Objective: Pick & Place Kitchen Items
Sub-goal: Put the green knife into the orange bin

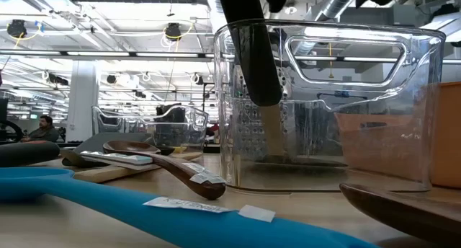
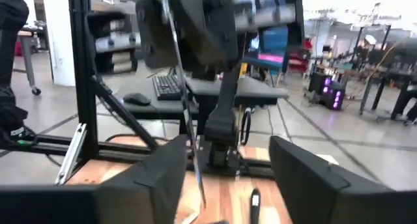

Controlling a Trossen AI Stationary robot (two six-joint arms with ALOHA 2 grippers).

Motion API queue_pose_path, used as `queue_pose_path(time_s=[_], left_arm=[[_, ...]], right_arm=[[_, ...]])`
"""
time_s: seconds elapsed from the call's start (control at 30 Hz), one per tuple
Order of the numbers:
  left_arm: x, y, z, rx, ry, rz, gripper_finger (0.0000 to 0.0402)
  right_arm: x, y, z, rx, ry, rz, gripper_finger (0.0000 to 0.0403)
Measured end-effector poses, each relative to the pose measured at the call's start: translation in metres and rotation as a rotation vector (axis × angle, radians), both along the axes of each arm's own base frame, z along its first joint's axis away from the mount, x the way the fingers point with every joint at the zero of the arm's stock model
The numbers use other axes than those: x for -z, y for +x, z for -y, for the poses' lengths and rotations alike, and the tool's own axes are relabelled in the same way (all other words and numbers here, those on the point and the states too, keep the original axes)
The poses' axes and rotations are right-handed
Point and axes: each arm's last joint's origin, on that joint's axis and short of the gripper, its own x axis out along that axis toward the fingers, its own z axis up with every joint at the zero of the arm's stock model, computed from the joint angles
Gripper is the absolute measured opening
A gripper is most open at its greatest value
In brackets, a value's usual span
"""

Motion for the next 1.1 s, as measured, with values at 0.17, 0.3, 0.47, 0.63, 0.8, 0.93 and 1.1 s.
queue_pose_path(time_s=[0.17, 0.3, 0.47, 0.63, 0.8, 0.93, 1.1], left_arm=[[0.003, 0.001, -0.002, -0.056, -0.006, -0.033, 0.0008], [0.005, 0.004, -0.005, -0.072, -0.011, -0.029, 0.0008], [0.017, 0.019, -0.016, -0.112, -0.038, -0.046, 0.0007], [0.018, 0.024, -0.017, -0.058, -0.042, -0.001, 0.0007], [0.018, 0.024, -0.017, -0.055, -0.04, 0.006, 0.0007], [0.018, 0.024, -0.017, -0.055, -0.04, 0.005, 0.0008], [0.018, 0.024, -0.017, -0.054, -0.041, 0.006, 0.0008]], right_arm=[[-0.01, 0.003, -0.004, -0.025, -0.027, 0.031, 0.025], [-0.011, 0.003, -0.004, -0.038, -0.028, 0.033, 0.0247], [-0.011, 0.003, -0.004, -0.036, -0.028, 0.031, 0.0236], [-0.008, 0.003, -0.004, -0.035, -0.026, -0.004, 0.023], [-0.007, 0.004, -0.004, -0.035, -0.027, -0.016, 0.0221], [-0.007, 0.003, -0.004, -0.035, -0.024, -0.014, 0.0208], [-0.007, 0.003, -0.004, -0.034, -0.023, -0.014, 0.0177]])
